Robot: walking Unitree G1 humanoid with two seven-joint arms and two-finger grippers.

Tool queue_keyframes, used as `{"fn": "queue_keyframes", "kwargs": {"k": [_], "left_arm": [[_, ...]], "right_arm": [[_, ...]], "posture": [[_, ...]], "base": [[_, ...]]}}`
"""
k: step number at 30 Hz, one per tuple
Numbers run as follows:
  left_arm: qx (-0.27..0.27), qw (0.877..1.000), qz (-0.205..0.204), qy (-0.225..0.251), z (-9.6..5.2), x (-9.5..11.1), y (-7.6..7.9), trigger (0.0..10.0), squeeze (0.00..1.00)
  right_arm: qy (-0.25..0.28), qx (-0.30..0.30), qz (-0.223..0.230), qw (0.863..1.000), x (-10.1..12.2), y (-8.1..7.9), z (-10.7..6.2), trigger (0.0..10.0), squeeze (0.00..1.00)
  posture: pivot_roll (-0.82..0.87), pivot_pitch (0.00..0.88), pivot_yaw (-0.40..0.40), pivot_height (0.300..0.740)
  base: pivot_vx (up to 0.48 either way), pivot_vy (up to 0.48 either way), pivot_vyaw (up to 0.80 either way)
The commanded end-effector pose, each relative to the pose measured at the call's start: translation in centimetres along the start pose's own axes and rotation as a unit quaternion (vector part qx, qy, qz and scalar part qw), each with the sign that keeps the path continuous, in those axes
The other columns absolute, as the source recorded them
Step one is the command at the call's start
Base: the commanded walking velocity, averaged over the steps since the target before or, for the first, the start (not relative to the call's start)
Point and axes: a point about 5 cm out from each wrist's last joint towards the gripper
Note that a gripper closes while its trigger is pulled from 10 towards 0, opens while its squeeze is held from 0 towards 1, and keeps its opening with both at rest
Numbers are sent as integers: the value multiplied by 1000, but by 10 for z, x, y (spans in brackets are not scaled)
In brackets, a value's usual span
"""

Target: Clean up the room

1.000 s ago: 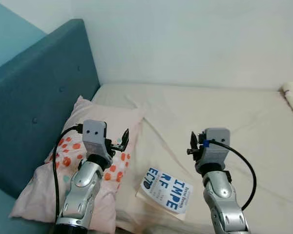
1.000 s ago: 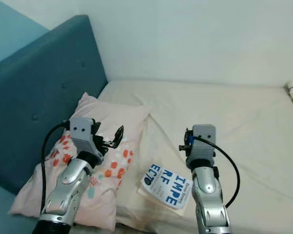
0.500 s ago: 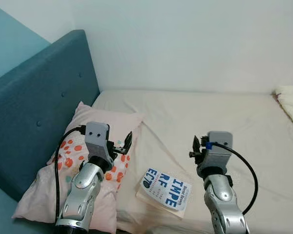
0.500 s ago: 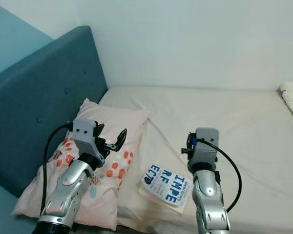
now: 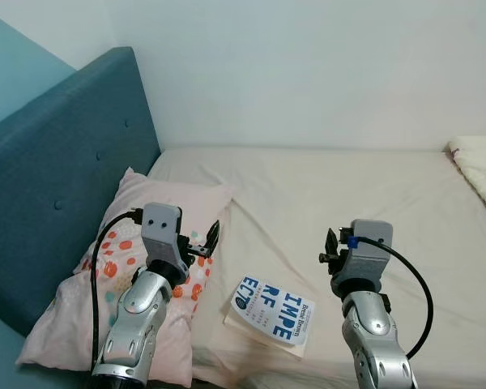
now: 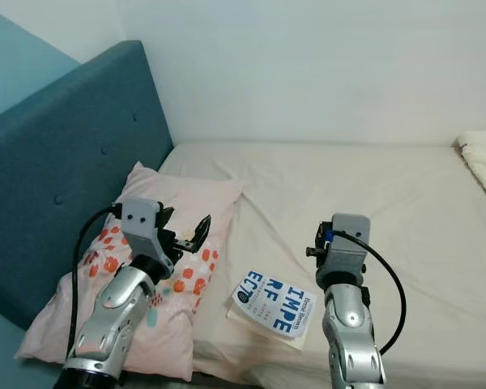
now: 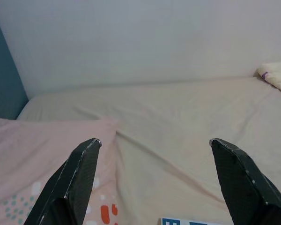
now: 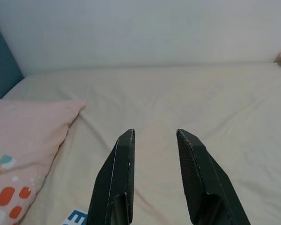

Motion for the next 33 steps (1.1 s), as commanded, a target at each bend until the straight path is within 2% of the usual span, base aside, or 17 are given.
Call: {"fn": "queue_keyframes", "kwargs": {"k": [1, 12, 33], "left_arm": [[0, 1000, 4, -15, -3, -5, -3, 10000, 0], [-3, 1000, 5, -21, -3, -6, -3, 10000, 0], [-13, 1000, 4, -27, -7, -8, -3, 10000, 0]], "right_arm": [[-11, 1, 4, 1000, -3, -2, -2, 10000, 0], [-13, 2, 5, 1000, -4, -2, -3, 10000, 0], [-25, 3, 12, 1000, -6, -2, -3, 10000, 0]], "posture": [[-23, 77, 48, 651], [-21, 78, 50, 601], [-14, 89, 46, 592]], "base": [[0, 0, 0], [0, 0, 0], [0, 0, 0]]}}
Point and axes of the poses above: a point about 5 cm out from each wrist's last joint towards the gripper, its own z axis pointing out of the wrist towards the gripper, its own x axis along the axis of the wrist's last joint, y = z × x, and after that the axes turned 6 degrees about z, right-handed
